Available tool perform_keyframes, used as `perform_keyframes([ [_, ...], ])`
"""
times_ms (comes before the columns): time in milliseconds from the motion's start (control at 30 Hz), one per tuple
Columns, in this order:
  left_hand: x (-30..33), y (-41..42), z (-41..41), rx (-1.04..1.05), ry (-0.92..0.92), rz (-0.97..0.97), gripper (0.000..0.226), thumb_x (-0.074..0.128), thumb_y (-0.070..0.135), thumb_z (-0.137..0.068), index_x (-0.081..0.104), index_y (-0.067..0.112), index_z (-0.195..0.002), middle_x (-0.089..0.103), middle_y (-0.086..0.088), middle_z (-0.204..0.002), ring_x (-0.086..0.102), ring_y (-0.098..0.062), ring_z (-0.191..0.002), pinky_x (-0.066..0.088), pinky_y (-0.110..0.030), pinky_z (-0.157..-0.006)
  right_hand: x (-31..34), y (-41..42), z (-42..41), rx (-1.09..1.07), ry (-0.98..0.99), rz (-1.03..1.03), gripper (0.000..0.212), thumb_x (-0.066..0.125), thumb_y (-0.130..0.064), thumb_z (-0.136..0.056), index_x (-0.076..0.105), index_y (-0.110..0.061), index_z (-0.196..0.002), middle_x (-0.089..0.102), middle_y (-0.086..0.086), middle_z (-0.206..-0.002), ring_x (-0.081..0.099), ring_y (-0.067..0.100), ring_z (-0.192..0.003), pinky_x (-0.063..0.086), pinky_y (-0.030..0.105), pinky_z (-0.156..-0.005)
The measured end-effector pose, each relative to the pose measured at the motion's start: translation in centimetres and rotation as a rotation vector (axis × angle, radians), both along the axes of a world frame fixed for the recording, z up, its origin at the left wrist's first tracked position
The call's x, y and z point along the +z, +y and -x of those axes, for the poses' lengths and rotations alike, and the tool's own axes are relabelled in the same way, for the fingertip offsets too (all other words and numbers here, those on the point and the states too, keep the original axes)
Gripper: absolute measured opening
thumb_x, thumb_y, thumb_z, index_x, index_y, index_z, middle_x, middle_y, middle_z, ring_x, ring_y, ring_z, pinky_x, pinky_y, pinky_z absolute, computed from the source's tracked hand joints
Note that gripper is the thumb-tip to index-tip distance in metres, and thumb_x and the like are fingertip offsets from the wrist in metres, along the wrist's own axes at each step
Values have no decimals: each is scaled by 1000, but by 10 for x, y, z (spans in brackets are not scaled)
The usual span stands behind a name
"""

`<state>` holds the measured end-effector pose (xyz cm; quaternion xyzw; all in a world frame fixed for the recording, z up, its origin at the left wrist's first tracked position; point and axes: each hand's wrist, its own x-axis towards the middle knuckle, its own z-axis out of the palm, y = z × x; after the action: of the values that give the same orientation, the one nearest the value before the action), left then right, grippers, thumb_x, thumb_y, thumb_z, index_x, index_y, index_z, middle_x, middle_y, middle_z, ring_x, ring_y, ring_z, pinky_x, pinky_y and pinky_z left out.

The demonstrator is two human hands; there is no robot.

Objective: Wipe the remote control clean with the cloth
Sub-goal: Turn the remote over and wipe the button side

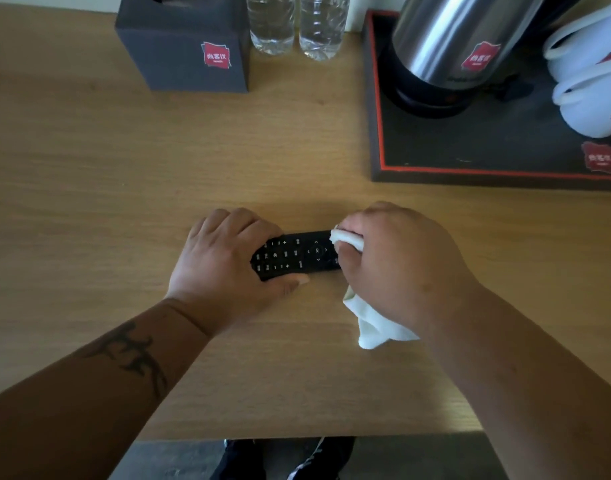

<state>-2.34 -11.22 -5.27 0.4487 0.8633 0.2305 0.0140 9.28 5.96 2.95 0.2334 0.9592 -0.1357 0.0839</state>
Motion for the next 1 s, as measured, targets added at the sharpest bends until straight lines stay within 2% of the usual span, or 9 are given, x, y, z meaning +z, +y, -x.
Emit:
perform_keyframes([
  [167, 0, 0, 1, 0, 3, 1, 60, 62, 74, -69, 65, 25, -103, 59, 6, -99, 54, -22, -94, 44, -41, -86, 8, 3, -5, 93, -44, -6, 23, 47, -37, -90, 68, -34, -99, 59, -8, -93, 57, 15, -85, 46, 29, -68],
  [333, -2, 1, 2, -4, 9, 2, 59, 66, 73, -69, 66, 24, -101, 60, 4, -97, 56, -25, -93, 46, -45, -85, -5, 1, 9, -23, 55, -13, 20, 49, -35, -91, 68, -31, -95, 58, -7, -90, 57, 17, -78, 47, 31, -64],
  [533, 0, 1, 2, -20, -2, 24, 61, 64, 73, -70, 66, 23, -105, 60, 5, -99, 56, -24, -94, 46, -46, -87, -8, -13, -27, 97, 57, -40, 22, 50, -42, -89, 69, -33, -95, 59, -10, -85, 56, 10, -75, 42, 26, -59],
  [633, 0, 1, 3, -5, 6, 26, 64, 61, 74, -71, 67, 21, -105, 61, 4, -99, 56, -24, -94, 46, -45, -87, -10, -11, -40, 15, 4, 132, 23, 49, -45, -89, 69, -36, -96, 61, -14, -86, 58, 4, -76, 45, 24, -61],
  [767, 1, 1, 1, 2, 20, 22, 65, 61, 74, -71, 68, 20, -106, 62, 2, -100, 56, -26, -95, 46, -46, -89, -9, 13, -40, -358, 161, 542, 10, 62, -39, -87, 71, -36, -87, 69, -13, -71, 64, 4, -60, 52, 26, -54],
  [833, 4, 1, 0, -3, 25, 56, 66, 58, 76, -71, 68, 21, -107, 62, 2, -102, 55, -27, -98, 44, -47, -91, -10, 21, -41, -456, 209, 617, 12, 64, -35, -86, 73, -31, -80, 69, -8, -66, 62, 8, -57, 46, 20, -51],
  [933, 14, 0, 0, -14, 59, 156, 67, 54, 76, -72, 66, 24, -114, 61, 5, -110, 52, -24, -107, 31, -42, -98, -12, 27, -46, -507, 226, 658, 19, 65, -35, -86, 72, -21, -77, 67, 5, -68, 58, 12, -54, 40, 22, -47],
  [1000, 24, 5, -9, -40, 88, 203, 72, 54, 72, -72, 61, 24, -125, 58, 5, -119, 50, -24, -115, 26, -41, -103, -14, 28, -49, -525, 220, 683, 17, 65, -35, -86, 72, -25, -74, 65, -2, -62, 54, 4, -51, 38, 17, -45],
])
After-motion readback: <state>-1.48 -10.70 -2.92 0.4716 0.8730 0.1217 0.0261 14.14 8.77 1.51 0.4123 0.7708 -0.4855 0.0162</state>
